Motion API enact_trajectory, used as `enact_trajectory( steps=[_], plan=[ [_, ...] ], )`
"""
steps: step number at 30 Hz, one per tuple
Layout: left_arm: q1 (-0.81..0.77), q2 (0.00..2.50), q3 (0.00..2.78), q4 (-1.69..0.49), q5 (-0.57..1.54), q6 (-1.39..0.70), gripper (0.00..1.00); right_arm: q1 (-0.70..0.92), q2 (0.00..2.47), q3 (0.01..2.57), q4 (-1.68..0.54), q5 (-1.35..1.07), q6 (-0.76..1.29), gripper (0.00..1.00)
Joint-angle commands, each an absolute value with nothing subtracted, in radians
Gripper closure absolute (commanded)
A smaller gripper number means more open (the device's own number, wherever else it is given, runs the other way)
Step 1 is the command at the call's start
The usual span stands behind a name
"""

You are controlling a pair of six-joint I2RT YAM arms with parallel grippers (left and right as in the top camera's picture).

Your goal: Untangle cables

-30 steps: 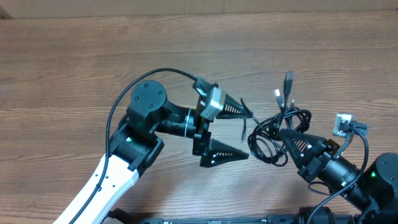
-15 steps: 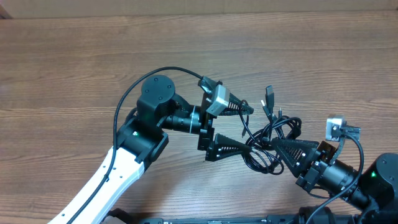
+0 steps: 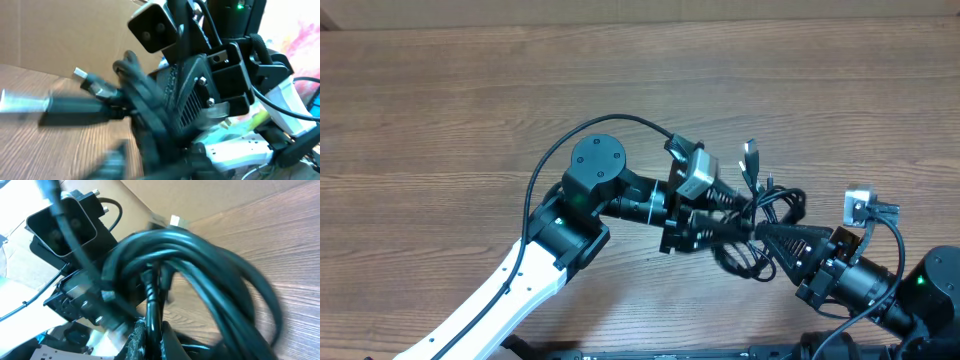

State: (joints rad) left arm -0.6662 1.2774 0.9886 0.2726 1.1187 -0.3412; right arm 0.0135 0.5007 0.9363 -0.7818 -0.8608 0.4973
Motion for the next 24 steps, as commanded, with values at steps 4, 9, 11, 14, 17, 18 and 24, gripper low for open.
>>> enact_trajectory(
  steps=[4,9,11,14,17,18,24],
  plan=[
    [-0.668,1.283,1.012,0.238,0.934,-0.375,0.96,0.012,0.501,0.955,-0.791,-0.884,0.488,0.96],
    [-0.666,1.283,1.012,0.170,0.750,-0.466,0.96,0.012,0.501,0.955,-0.806,-0.893,0.488,0.96],
    [-0.666,1.283,1.012,0.130,0.665,-0.525,0.96,0.012,0.501,0.955,-0.806,-0.921,0.488,0.96],
    [-0.666,1.283,1.012,0.115,0.627,-0.564,0.96,0.012,0.501,0.955,-0.810,-0.927,0.488,0.96],
    [-0.666,1.283,1.012,0.116,0.620,-0.585,0.96,0.012,0.501,0.955,-0.815,-0.926,0.488,0.96],
    [-0.666,1.283,1.012,0.116,0.620,-0.584,0.96,0.012,0.501,0.955,-0.816,-0.925,0.488,0.96],
    [-0.661,1.282,1.012,0.144,0.633,-0.583,0.96,0.012,0.501,0.955,-0.856,-0.849,0.489,0.76]
  ],
)
